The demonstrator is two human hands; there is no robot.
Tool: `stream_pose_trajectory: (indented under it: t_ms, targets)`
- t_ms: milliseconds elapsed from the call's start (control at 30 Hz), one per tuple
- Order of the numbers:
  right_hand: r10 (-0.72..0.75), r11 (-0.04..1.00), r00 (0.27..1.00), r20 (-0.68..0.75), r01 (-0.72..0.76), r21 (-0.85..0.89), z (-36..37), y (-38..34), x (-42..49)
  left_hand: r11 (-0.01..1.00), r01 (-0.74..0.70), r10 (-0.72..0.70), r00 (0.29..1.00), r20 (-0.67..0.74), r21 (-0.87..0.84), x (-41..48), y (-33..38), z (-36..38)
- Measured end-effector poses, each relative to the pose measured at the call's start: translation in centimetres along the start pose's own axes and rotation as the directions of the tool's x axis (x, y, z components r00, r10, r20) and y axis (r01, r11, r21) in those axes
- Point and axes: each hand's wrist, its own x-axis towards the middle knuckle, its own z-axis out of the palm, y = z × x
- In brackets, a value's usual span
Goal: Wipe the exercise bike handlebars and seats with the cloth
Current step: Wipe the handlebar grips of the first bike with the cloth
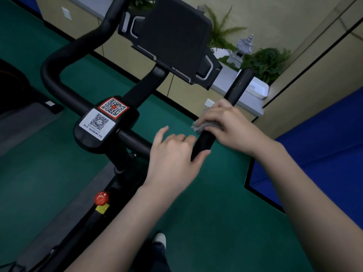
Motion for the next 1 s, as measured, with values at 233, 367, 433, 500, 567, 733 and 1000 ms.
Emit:
stream_pose_trajectory:
  t_ms: [233,367,433,500,567,733,1000]
  targets:
    - [0.107,0.983,0.829,-0.548,-0.007,0.182,4.3,0.9,-2.4,0.998,0.055,-0.054,0.998,-0.011,0.009,0.3,1.0,0.4]
    - [0.278,0.922,0.658,-0.699,0.021,0.387,8.1,-0.3,-3.9,0.999,0.051,-0.051,0.997,-0.056,0.007,0.1,0.9,0.7]
    - [0.402,0.866,0.551,-0.731,0.031,0.499,9.0,-0.6,-3.7,0.999,0.049,-0.047,0.995,-0.090,0.018,0.0,0.9,0.9]
    - [0.534,0.791,0.436,-0.725,0.047,0.610,9.5,-1.4,-3.2,0.999,0.041,-0.038,0.994,-0.104,0.027,0.0,0.8,1.0]
    - [0.622,0.720,0.359,-0.696,0.087,0.688,10.3,-2.6,-3.0,0.999,0.033,-0.029,0.993,-0.114,0.033,0.0,0.7,1.1]
    - [0.806,0.509,0.232,-0.544,0.197,0.838,10.7,-3.3,-2.5,0.999,0.037,-0.033,0.990,-0.140,0.031,-0.1,0.7,1.4]
    - [0.968,0.129,0.156,-0.195,0.353,0.927,11.3,-4.1,-1.9,0.999,0.025,-0.018,0.988,-0.156,0.048,-0.1,0.7,1.5]
